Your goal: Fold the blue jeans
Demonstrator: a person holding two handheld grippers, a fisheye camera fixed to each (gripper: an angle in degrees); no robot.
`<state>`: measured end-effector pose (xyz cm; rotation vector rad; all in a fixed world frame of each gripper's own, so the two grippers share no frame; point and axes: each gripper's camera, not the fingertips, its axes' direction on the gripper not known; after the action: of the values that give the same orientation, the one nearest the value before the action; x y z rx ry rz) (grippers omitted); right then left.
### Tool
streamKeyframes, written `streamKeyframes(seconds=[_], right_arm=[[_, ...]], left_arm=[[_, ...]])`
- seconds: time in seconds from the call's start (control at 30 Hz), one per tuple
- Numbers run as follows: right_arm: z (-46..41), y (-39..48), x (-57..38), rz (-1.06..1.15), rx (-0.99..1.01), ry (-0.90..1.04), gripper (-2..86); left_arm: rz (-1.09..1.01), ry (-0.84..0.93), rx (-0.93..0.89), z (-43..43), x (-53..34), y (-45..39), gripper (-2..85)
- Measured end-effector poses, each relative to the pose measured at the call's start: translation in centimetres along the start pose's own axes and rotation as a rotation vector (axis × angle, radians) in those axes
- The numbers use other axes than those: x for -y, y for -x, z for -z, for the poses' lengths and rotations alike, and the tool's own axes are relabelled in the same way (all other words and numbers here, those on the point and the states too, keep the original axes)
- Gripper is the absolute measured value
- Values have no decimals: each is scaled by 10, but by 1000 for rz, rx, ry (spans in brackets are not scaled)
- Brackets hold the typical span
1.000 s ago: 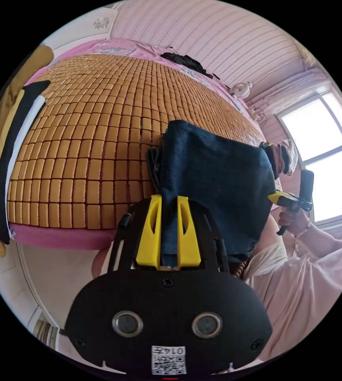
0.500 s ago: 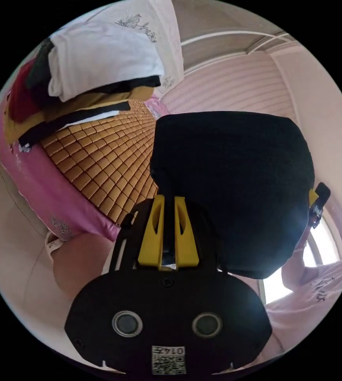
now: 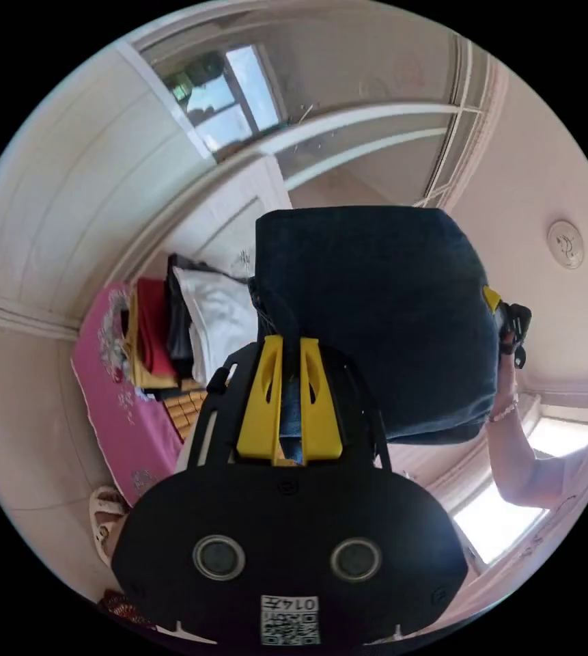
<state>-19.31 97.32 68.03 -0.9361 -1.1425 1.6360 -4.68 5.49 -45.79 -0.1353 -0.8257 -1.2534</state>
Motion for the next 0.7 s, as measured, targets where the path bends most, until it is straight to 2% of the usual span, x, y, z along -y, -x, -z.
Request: streamKeyframes(seconds=[0.07, 0.17, 0.2, 0.27, 0.33, 0.4, 0.43, 0.5, 0.57, 0.7], right_arm=[[6, -30, 14, -3, -75, -2, 15], [-4, -102, 31, -106, -159, 35, 19], [-19, -136, 36, -174, -195, 74, 20], [-46, -189, 30, -336, -273, 143, 13], [-69, -231, -12, -672, -394, 240, -3], [-77, -226, -53, -711, -301, 230, -7], [-78, -213, -82, -671, -236, 230, -8], [-72, -187, -132, -663, -243, 283, -9], [-56, -153, -193, -694, -261, 311, -9], [3, -54, -342, -1008, -224, 361, -9]], left_arm=[[-30, -140, 55, 25, 22, -12, 41], [-141, -156, 97, 15, 57, -26, 44], [-151, -140, 118, 6, 65, -28, 45], [-175, -90, 272, -46, 85, -25, 53], [-143, -10, 429, -96, 89, -5, 62], [-81, 198, 555, -149, 86, 27, 78], [-126, 307, 641, -176, 78, 41, 86], [-207, 224, 641, -180, 71, 40, 91], [-200, 246, 632, -184, 70, 38, 92], [-205, 319, 567, -184, 60, 34, 91]])
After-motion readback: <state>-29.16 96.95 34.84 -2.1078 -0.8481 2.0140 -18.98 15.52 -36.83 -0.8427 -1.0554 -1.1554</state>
